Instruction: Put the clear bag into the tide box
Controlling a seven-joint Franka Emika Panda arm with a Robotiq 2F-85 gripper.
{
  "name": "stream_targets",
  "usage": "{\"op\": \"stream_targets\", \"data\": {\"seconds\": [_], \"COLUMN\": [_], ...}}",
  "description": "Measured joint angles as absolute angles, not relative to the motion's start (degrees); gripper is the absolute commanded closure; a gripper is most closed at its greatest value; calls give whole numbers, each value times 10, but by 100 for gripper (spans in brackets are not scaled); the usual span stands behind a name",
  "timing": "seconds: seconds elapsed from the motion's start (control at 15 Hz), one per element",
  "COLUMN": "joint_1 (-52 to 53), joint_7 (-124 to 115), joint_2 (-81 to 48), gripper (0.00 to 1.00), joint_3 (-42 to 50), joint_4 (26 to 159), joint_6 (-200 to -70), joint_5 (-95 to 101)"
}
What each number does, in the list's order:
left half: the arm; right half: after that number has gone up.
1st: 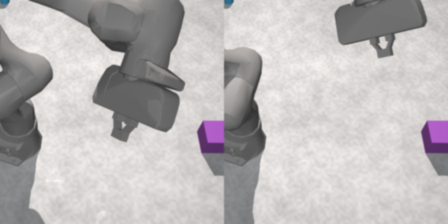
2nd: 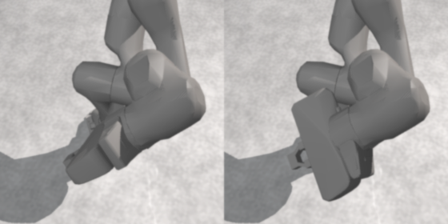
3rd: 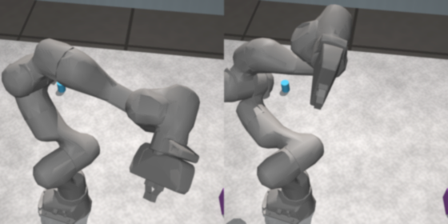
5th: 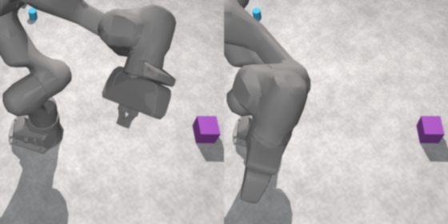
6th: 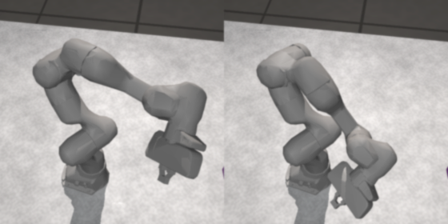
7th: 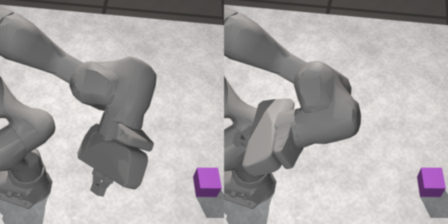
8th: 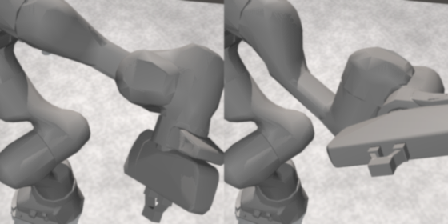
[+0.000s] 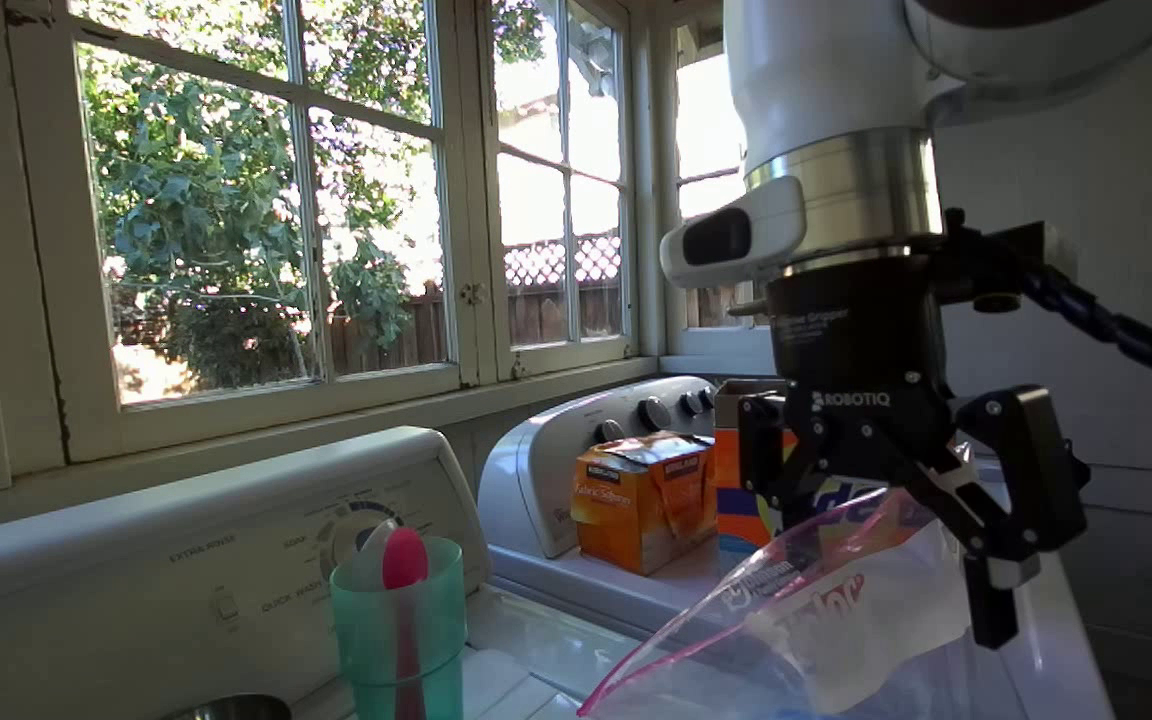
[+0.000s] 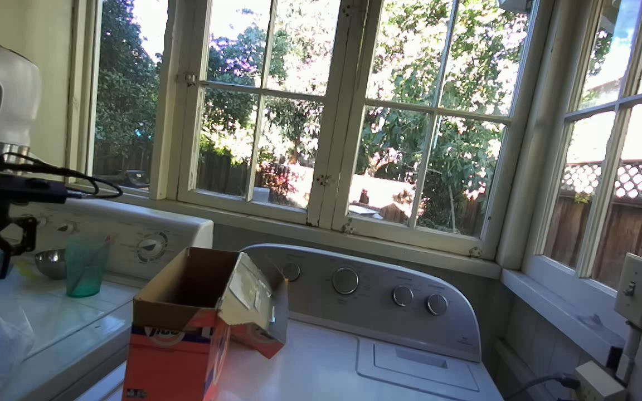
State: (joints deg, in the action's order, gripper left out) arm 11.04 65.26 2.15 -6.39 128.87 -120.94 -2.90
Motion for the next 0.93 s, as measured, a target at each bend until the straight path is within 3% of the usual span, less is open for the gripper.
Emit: {"op": "stream_targets", "data": {"seconds": [0.07, 0.27, 0.33, 0.47, 0.53, 0.93], "joint_1": [110, 110, 110, 110, 110, 110], "joint_7": [653, 646, 640, 629, 626, 622], "joint_2": [13, -6, -9, -12, -12, -12], "gripper": [26, 50, 31, 47, 49, 49], "joint_3": [-65, -69, -70, -72, -72, -72], "joint_4": [1289, 1289, 1289, 1289, 1289, 1289], "joint_6": [-1211, -1214, -1214, -1215, -1215, -1215], "joint_5": [-29, -29, -29, -29, -29, -29]}}
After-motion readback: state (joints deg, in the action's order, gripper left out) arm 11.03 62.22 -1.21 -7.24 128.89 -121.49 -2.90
